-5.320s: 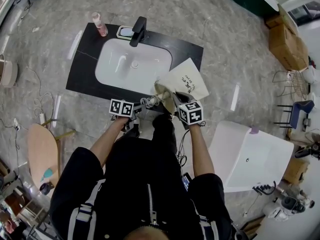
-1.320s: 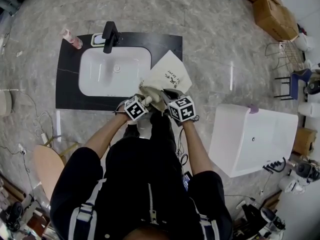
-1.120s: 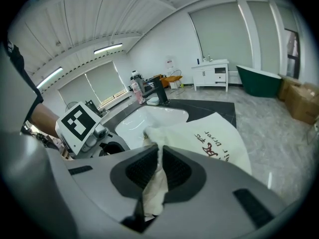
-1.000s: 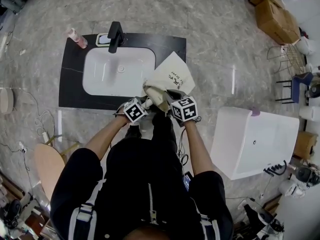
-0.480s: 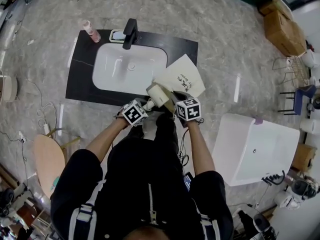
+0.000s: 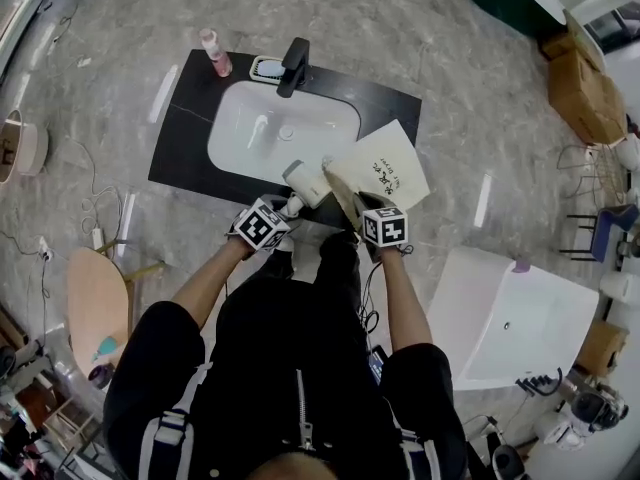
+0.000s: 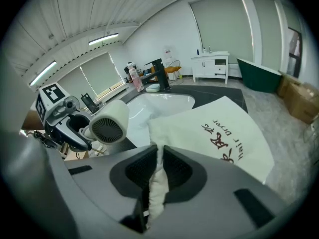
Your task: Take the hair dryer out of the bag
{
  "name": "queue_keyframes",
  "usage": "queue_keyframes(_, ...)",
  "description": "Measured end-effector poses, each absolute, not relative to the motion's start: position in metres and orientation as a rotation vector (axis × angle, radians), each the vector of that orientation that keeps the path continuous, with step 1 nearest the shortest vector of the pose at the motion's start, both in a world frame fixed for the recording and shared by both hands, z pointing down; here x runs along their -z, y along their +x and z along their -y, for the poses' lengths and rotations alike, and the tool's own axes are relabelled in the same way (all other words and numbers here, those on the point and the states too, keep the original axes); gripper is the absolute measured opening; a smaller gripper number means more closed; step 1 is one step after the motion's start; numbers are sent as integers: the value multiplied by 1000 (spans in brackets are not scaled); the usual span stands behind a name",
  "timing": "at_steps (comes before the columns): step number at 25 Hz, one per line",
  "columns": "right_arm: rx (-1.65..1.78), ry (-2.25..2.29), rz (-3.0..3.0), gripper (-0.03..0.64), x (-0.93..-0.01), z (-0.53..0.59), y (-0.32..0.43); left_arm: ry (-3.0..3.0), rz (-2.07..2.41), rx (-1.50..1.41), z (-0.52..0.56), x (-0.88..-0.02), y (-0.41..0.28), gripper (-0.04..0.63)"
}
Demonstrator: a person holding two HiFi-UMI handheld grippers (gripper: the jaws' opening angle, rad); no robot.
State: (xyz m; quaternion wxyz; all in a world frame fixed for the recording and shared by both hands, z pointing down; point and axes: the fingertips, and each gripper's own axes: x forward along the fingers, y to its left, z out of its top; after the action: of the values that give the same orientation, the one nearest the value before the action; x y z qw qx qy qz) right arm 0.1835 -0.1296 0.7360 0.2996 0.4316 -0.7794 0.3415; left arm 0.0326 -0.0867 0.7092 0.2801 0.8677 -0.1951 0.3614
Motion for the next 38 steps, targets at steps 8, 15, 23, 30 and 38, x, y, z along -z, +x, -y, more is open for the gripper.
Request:
queue_keyframes(8,-906,1126,1994,57,-767,128,173,2302,651,-861,84,-691,1,232)
queue_keyframes(15,-885,1138,1924,67,-780,125,170,2281,732,-806,82,-681,-19,232)
queue_keyframes(23,-889,1118,1908,106,-781,123,166,2273,805,-764,80,-672,-42,232)
queue_keyframes(30,-851,1181,1932,117,-760,119,167,2297,839,-758,92,-664,-62,232)
queue_keyframes(38,-830,1211,2036,117,-737,111,158,2348,901,-714,115,-644,-72,232)
